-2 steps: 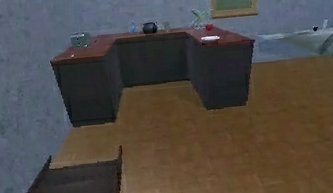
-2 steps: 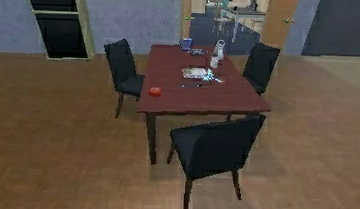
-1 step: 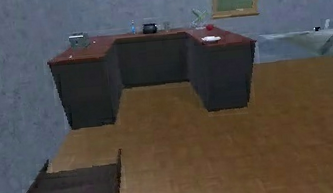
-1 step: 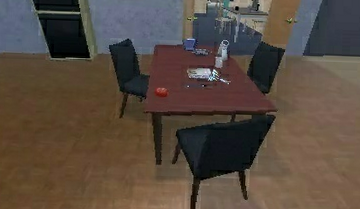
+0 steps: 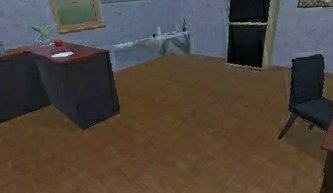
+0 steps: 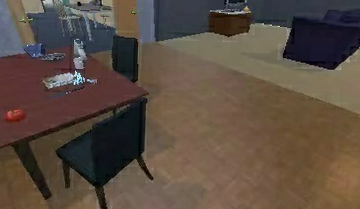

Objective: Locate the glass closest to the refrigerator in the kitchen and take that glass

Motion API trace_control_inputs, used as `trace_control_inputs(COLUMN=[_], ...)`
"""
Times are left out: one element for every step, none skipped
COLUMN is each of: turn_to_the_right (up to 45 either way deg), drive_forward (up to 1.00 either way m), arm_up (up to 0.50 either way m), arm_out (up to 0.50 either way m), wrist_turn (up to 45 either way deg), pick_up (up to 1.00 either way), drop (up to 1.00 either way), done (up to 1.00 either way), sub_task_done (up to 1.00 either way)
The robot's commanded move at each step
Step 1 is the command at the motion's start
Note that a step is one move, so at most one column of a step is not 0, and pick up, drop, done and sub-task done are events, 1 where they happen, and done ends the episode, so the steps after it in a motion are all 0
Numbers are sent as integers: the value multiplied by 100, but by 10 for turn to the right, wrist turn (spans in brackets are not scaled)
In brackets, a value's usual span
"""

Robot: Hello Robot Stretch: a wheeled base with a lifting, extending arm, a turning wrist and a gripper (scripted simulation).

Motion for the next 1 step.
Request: trace_control_inputs(turn_to_the_right=[0], drive_forward=[100], arm_up=[0], arm_out=[0], wrist_turn=[0], pick_up=[0], drop=[0], done=[0], sub_task_done=[0])
